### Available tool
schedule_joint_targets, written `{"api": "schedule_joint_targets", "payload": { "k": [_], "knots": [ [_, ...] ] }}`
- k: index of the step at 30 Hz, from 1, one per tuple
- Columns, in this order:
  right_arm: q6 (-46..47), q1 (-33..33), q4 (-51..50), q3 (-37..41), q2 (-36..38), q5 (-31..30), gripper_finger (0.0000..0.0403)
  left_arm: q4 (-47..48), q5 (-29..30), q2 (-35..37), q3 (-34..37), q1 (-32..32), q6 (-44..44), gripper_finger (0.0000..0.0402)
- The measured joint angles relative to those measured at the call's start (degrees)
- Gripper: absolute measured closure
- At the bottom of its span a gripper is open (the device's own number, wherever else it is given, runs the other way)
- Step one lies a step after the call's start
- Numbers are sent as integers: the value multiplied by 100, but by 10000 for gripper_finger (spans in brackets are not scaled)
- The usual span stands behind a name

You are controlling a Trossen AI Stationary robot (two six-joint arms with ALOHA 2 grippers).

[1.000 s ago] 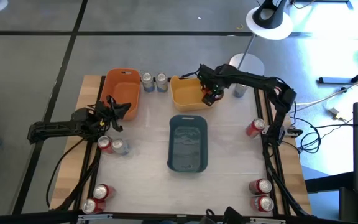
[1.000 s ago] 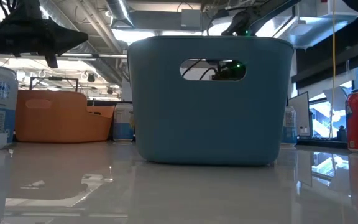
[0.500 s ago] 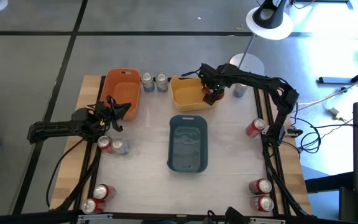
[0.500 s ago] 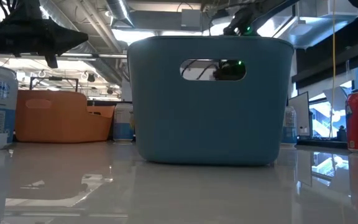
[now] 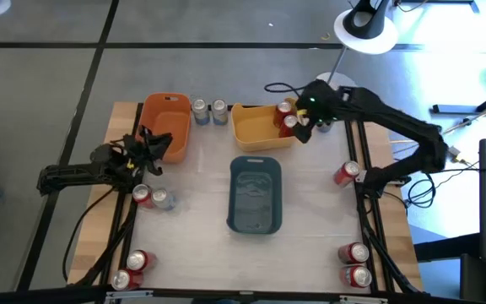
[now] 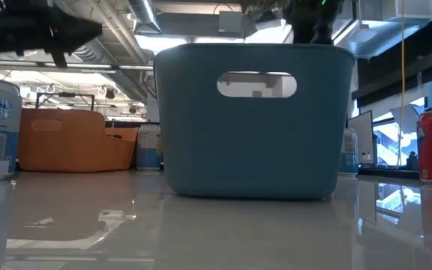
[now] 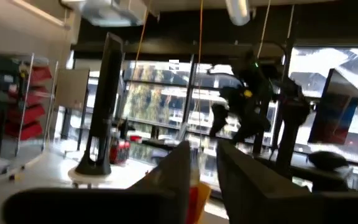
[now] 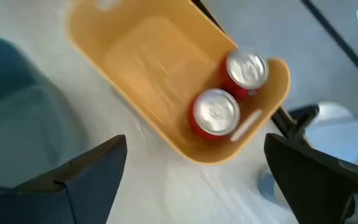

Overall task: Sort soda cans
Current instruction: Put the left red soda can into the yellow bin

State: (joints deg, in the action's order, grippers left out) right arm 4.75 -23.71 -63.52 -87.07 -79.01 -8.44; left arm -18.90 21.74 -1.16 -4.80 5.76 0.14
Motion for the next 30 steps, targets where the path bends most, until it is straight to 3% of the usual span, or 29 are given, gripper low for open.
{"api": "schedule_joint_targets", "payload": {
  "k": [6, 13, 18, 22, 26, 30],
  "knots": [
    [53, 551, 268, 0, 363, -483, 24, 534, 4, -878, -1199, -41, -299, 210],
    [129, 933, 245, 50, 383, -906, 24, 2559, -45, -2981, -3701, -479, -491, 130],
    [453, 1217, 99, 170, 383, -945, 24, 4825, -233, -4492, -5518, -1113, -278, 115],
    [601, 1498, -12, 349, 383, -1054, 24, 6478, -229, -5360, -6626, -1602, 592, 114],
    [617, 1754, -10, 599, 383, -1208, 24, 7627, -229, -5957, -7256, -2113, 1861, 114],
    [833, 1929, -12, 841, 382, -1403, 24, 8125, -269, -6266, -7355, -2546, 2749, 114]
  ]
}}
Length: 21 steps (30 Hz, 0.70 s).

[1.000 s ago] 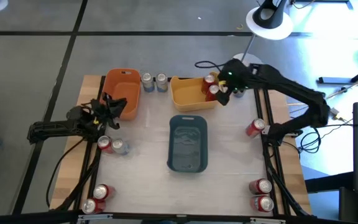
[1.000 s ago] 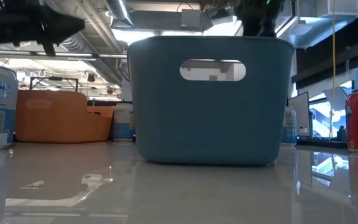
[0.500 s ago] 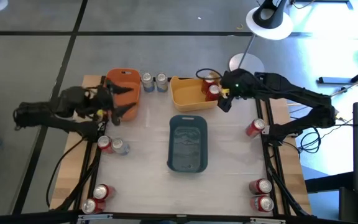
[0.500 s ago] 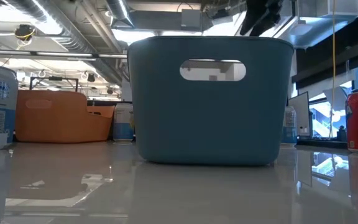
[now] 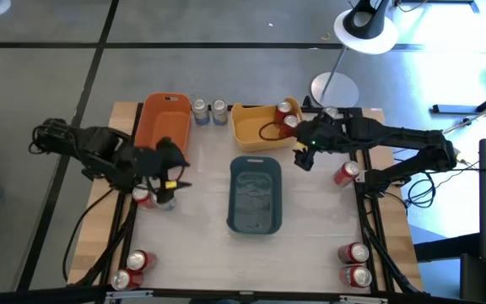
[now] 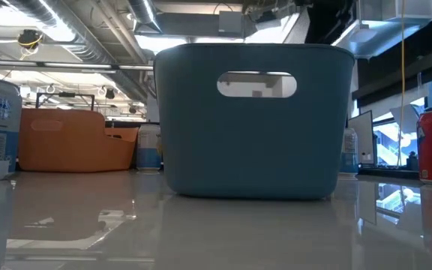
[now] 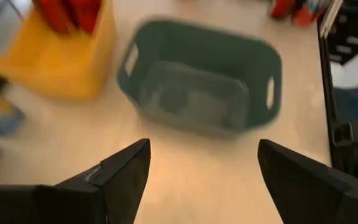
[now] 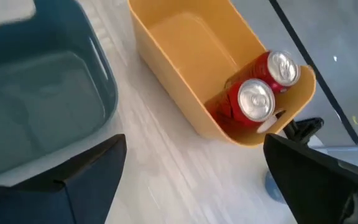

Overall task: Sort soda cans
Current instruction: Put the left red soda can into the yellow bin

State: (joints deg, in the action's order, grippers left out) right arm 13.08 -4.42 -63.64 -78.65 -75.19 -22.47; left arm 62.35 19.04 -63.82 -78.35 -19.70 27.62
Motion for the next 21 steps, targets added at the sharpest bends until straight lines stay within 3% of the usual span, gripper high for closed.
{"api": "schedule_joint_targets", "payload": {
  "k": [10, 21],
  "knots": [
    [166, 80, -72, 88, 1, -143, 24, 702, -942, -582, 2, -983, 2835, 114],
    [147, 67, -120, 88, 7, -217, 24, 963, -1004, -1123, 13, -2273, 5480, 114]
  ]
}}
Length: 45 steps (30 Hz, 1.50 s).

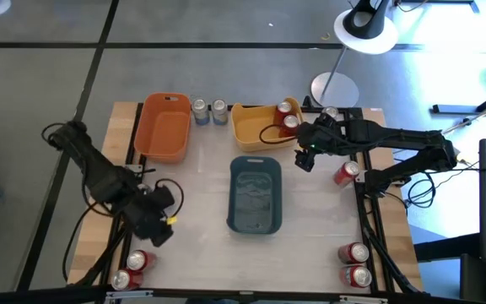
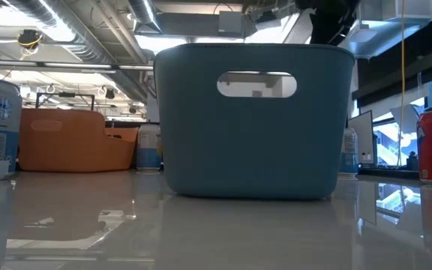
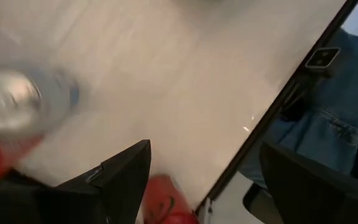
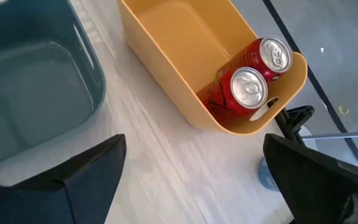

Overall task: Sort soda cans
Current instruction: Put the left red soda can into the yellow bin

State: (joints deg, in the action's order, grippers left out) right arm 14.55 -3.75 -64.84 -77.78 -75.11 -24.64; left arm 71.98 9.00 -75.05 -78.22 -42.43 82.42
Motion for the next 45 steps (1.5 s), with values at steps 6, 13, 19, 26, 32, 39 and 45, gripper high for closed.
{"api": "schedule_joint_targets", "payload": {
  "k": [6, 13, 19, 26, 32, 39, 45],
  "knots": [
    [0, 0, 0, 0, 2, 0, 24, 137, -424, -324, 0, -528, 1073, 114],
    [-2, 0, -2, 0, 2, 2, 24, 291, -991, -682, 0, -1119, 2015, 114],
    [4, 0, 0, 0, 2, -26, 24, 130, -1144, -800, 1, -1404, 2383, 114],
    [9, 0, 41, 0, 2, -28, 24, -110, -1146, -1105, 2, -1823, 2849, 114],
    [9, 0, 33, 0, 2, -28, 24, -111, -1142, -1415, 2, -1987, 2862, 114],
    [9, 0, 35, 0, 2, -28, 24, -203, -1141, -1671, 2, -1987, 2689, 114],
    [4, 0, 34, -2, 2, -28, 24, -59, -1169, -1829, 21, -1987, 2436, 114]
  ]
}}
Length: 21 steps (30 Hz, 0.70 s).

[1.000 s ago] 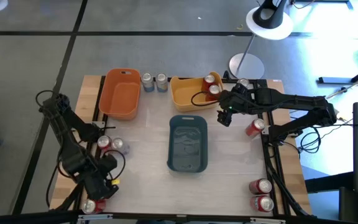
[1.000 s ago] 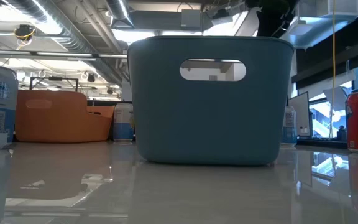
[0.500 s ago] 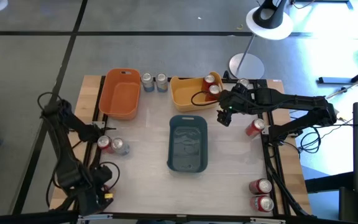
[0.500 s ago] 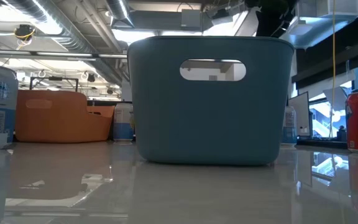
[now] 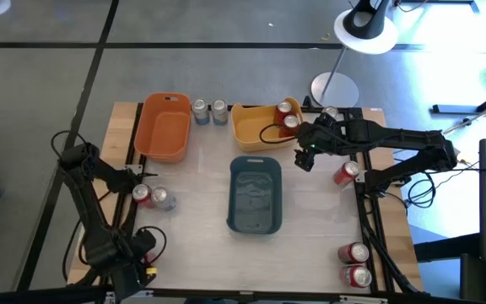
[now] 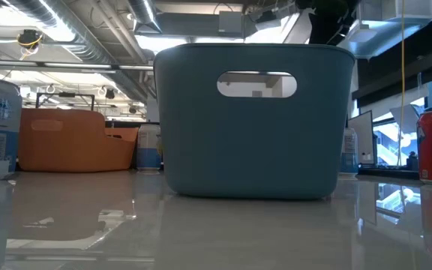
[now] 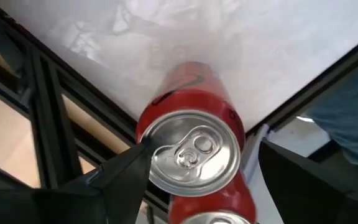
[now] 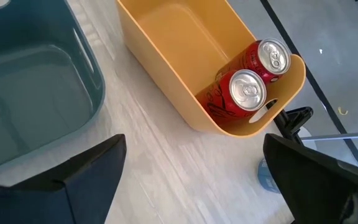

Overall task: Sort soda cans
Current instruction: Put the left red soda can into the yellow bin

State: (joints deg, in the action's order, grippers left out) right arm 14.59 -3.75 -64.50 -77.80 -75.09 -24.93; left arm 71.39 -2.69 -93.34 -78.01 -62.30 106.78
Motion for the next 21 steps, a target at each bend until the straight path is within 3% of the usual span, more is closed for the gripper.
{"api": "schedule_joint_targets", "payload": {
  "k": [6, 21],
  "knots": [
    [-4, 0, 3, 0, 2, 2, 24, -23, -270, 15, 244, -27, -22, 114],
    [4, 0, 3, 0, 2, 2, 24, -94, -168, 298, 286, 184, -15, 114]
  ]
}}
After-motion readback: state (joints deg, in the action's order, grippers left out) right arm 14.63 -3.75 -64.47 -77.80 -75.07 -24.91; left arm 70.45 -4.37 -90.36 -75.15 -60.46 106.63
